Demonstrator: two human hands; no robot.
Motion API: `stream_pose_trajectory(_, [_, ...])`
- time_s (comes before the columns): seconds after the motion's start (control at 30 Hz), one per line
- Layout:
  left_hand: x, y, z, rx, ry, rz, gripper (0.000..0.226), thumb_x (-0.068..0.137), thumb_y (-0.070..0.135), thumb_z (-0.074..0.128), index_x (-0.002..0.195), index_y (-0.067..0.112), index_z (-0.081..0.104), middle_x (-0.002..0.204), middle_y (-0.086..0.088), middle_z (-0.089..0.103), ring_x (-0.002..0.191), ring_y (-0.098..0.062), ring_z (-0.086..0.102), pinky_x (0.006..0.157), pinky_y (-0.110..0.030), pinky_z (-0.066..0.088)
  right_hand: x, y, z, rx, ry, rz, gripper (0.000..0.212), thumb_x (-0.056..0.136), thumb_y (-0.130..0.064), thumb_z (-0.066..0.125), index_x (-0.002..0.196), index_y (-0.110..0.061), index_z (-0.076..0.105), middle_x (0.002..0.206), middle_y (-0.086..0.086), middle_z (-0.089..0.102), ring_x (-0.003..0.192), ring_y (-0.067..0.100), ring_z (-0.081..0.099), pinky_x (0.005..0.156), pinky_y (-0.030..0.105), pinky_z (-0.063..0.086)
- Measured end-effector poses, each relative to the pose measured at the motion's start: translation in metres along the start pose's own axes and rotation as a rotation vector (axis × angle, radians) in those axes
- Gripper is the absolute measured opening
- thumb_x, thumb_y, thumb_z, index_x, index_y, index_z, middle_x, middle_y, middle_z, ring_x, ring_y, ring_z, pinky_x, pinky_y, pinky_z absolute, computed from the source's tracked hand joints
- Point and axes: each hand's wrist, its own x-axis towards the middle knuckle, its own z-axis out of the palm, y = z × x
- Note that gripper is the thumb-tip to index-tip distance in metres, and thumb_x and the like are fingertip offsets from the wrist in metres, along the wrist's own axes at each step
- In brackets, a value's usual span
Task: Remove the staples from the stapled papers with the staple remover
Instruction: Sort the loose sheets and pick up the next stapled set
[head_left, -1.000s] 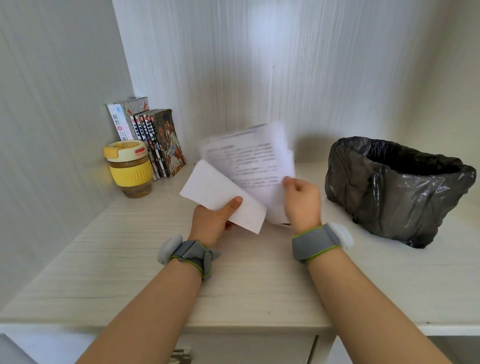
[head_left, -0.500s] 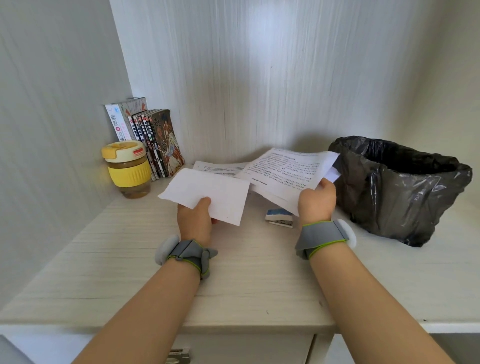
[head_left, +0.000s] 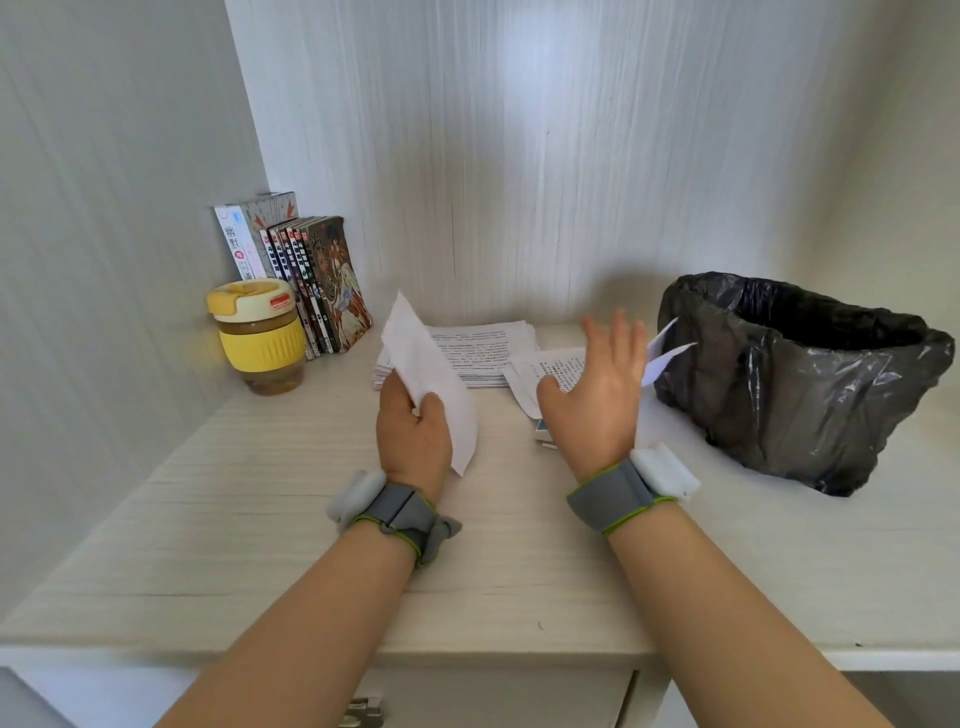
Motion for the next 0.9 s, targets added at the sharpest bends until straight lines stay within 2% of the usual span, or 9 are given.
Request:
stream_pose_trajectory(0.1, [-0.004, 0.000, 0.003, 0.107, -0.053, 0.126, 0.036, 0.087, -0.003, 0.044, 0.122, 0.001, 0.048, 0.124, -0.017, 0.052, 0.112, -0.024, 0.051, 0.086, -0.020, 0.040, -0.008, -0.006, 0.000, 0.242, -0.193, -0.076, 0.030, 0.079, -0.016, 0.068, 0.108, -0.007, 0.065, 0.107, 0.005, 0.067, 0.113, 0.022, 0.056, 0.101, 0.036, 0.041])
stream_pose_trajectory(0.17, [-0.007, 0.000, 0.005, 0.165, -0.184, 0.220, 0.040, 0.084, -0.003, 0.050, 0.123, 0.005, 0.051, 0.125, -0.012, 0.050, 0.103, -0.010, 0.052, 0.078, -0.009, 0.041, -0.013, -0.012, 0.001, 0.353, -0.390, -0.005, 0.027, 0.078, -0.026, 0.070, 0.102, -0.013, 0.068, 0.084, -0.006, 0.067, 0.088, 0.012, 0.064, 0.089, 0.034, 0.051])
stream_pose_trajectory(0.23, [-0.011, 0.000, 0.007, 0.197, -0.346, 0.252, 0.050, 0.082, 0.002, 0.058, 0.128, 0.018, 0.050, 0.127, -0.002, 0.048, 0.102, 0.001, 0.047, 0.084, -0.012, 0.042, -0.014, -0.012, 0.004, 0.354, -0.494, 0.030, 0.037, 0.075, -0.032, 0.073, 0.106, -0.014, 0.064, 0.085, -0.006, 0.066, 0.081, 0.012, 0.064, 0.083, 0.034, 0.054])
stream_pose_trajectory(0.37, [-0.012, -0.002, 0.008, 0.203, -0.558, 0.141, 0.072, 0.076, 0.003, 0.066, 0.136, 0.030, 0.038, 0.132, 0.007, 0.041, 0.096, -0.007, 0.052, 0.070, -0.004, 0.044, -0.010, -0.007, 0.005, 0.244, -0.461, 0.051, 0.036, 0.075, -0.036, 0.070, 0.100, -0.011, 0.061, 0.086, 0.000, 0.067, 0.074, 0.015, 0.062, 0.071, 0.032, 0.051])
stream_pose_trajectory(0.5, [-0.014, 0.001, 0.008, 0.224, -0.648, 0.103, 0.065, 0.077, 0.002, 0.065, 0.134, 0.025, 0.045, 0.140, 0.002, 0.038, 0.085, -0.011, 0.055, 0.067, -0.001, 0.041, -0.006, -0.004, 0.004, 0.229, -0.351, 0.133, 0.016, 0.083, -0.016, 0.058, 0.094, -0.003, 0.060, 0.080, 0.009, 0.064, 0.076, 0.020, 0.059, 0.065, 0.028, 0.044])
stream_pose_trajectory(0.6, [-0.009, 0.001, 0.005, 0.208, -0.558, 0.082, 0.055, 0.079, 0.001, 0.062, 0.129, 0.020, 0.051, 0.136, 0.001, 0.045, 0.082, -0.008, 0.056, 0.072, 0.000, 0.041, 0.002, 0.001, 0.003, 0.248, -0.285, 0.244, 0.014, 0.083, -0.002, 0.048, 0.092, 0.001, 0.058, 0.087, 0.016, 0.062, 0.085, 0.026, 0.057, 0.068, 0.029, 0.042])
stream_pose_trajectory(0.73, [0.005, -0.007, -0.003, -0.015, -0.250, -0.224, 0.055, 0.082, 0.003, 0.059, 0.133, 0.014, 0.043, 0.131, -0.002, 0.048, 0.089, -0.012, 0.055, 0.089, -0.031, 0.048, 0.009, 0.005, 0.000, 0.426, -0.217, 0.384, 0.013, 0.079, 0.005, 0.048, 0.085, 0.014, 0.055, 0.073, 0.023, 0.052, 0.075, 0.020, 0.048, 0.066, 0.030, 0.038])
stream_pose_trajectory(0.8, [0.010, -0.012, -0.005, -0.161, -0.146, -0.364, 0.058, 0.082, 0.005, 0.061, 0.135, 0.009, 0.039, 0.132, -0.007, 0.047, 0.095, -0.016, 0.055, 0.097, -0.037, 0.046, 0.010, 0.004, -0.003, 0.600, -0.198, 0.471, 0.017, 0.078, 0.008, 0.048, 0.089, 0.021, 0.052, 0.072, 0.020, 0.050, 0.074, 0.019, 0.045, 0.063, 0.028, 0.036])
stream_pose_trajectory(0.9, [0.012, -0.017, -0.006, -0.230, -0.105, -0.408, 0.048, 0.079, 0.005, 0.064, 0.124, 0.002, 0.048, 0.121, -0.012, 0.057, 0.099, -0.021, 0.057, 0.091, -0.033, 0.048, 0.013, 0.004, -0.007, 0.708, -0.193, 0.553, 0.009, 0.077, 0.009, 0.046, 0.076, 0.005, 0.054, 0.076, 0.009, 0.044, 0.071, 0.019, 0.041, 0.058, 0.026, 0.030])
